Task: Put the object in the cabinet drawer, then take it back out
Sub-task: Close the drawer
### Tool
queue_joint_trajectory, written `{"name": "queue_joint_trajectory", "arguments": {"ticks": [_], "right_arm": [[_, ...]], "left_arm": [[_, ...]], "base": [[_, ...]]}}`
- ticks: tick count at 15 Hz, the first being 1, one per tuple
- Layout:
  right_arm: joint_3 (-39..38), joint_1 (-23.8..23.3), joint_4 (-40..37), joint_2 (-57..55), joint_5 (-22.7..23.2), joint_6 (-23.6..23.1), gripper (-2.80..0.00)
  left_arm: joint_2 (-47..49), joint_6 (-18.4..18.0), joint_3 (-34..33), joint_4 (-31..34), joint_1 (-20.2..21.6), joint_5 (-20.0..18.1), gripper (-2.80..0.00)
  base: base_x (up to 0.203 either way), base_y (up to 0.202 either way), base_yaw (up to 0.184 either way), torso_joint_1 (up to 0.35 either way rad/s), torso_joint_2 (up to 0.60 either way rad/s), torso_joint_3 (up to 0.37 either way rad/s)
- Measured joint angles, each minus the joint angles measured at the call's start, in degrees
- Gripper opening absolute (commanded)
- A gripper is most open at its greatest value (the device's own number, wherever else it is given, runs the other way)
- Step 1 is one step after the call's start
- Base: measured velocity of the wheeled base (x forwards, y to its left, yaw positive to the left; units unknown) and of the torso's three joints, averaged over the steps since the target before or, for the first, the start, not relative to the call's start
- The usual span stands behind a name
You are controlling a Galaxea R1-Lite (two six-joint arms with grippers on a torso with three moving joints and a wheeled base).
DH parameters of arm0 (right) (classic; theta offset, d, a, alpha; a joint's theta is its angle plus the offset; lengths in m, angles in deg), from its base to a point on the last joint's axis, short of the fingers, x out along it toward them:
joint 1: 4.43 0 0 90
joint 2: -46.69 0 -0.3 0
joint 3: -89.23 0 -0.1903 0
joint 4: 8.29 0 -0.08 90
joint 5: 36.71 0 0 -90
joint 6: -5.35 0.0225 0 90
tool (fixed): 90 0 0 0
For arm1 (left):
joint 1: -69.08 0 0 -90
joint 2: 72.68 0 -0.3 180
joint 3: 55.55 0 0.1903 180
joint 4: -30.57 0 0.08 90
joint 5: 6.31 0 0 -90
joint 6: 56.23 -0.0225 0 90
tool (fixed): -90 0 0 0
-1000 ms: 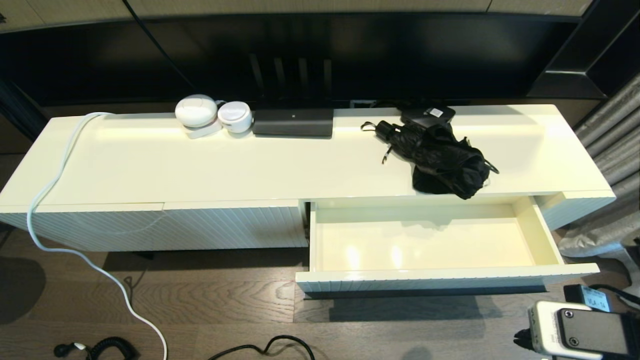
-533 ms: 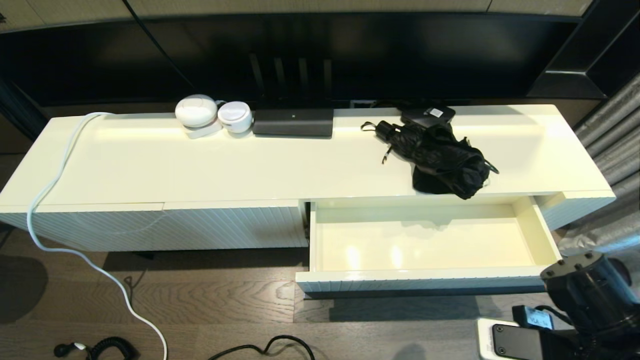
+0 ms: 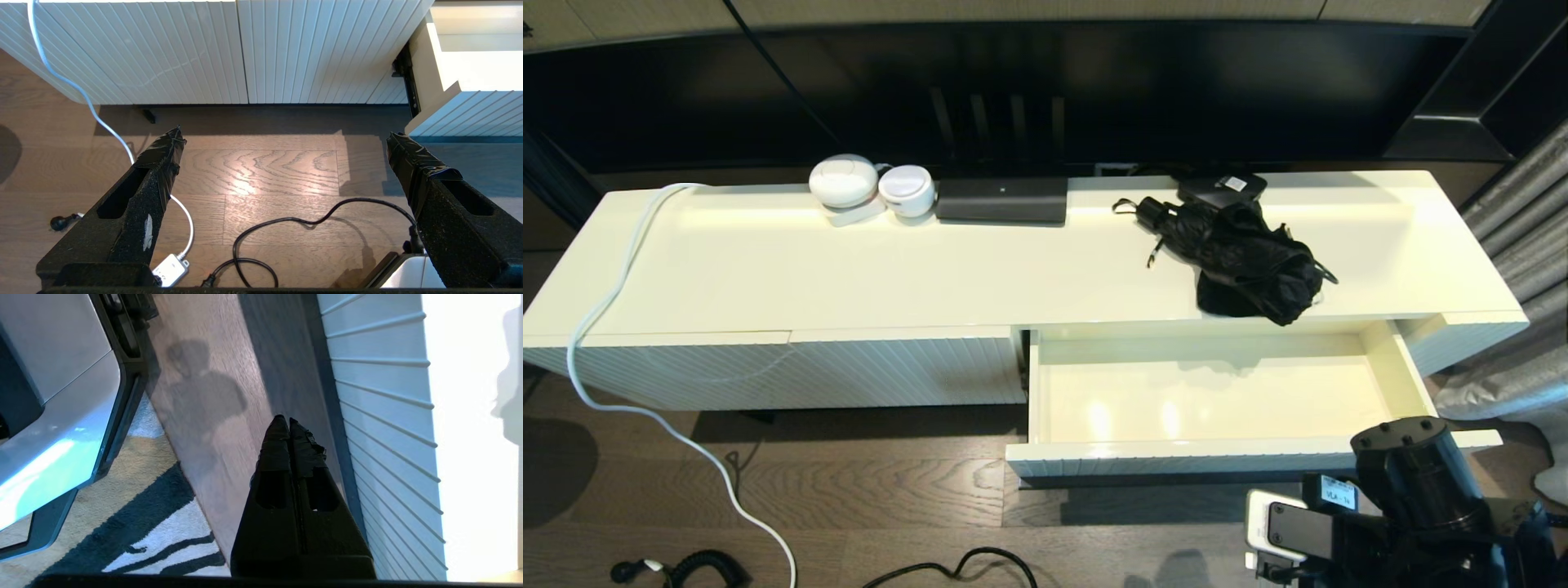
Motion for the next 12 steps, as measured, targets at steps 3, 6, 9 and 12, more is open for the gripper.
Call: {"name": "queue_joint_trajectory", "arguments": {"ticks": [3, 6, 9, 12], "right_arm": [[-1.35, -0.17, 5.89, -2.06, -1.72, -0.55, -2.8], [-2.41, -0.64, 12.21, -3.87, -2.66, -2.06, -2.8], [-2.26, -1.71, 15.76, -6.0, -2.72, -2.84, -2.8], [-1.89, -2.67, 18.39, -7.76, -2.69, -4.28, -2.8]], "left_arm": [[0.0, 0.0, 0.0, 0.0, 0.0, 0.0, 0.0], [0.0, 0.0, 0.0, 0.0, 0.0, 0.0, 0.0], [0.0, 0.0, 0.0, 0.0, 0.0, 0.0, 0.0], [0.0, 0.0, 0.0, 0.0, 0.0, 0.02, 0.0]], "base": [[0.0, 0.0, 0.0, 0.0, 0.0, 0.0], [0.0, 0.0, 0.0, 0.0, 0.0, 0.0], [0.0, 0.0, 0.0, 0.0, 0.0, 0.0], [0.0, 0.0, 0.0, 0.0, 0.0, 0.0]]}}
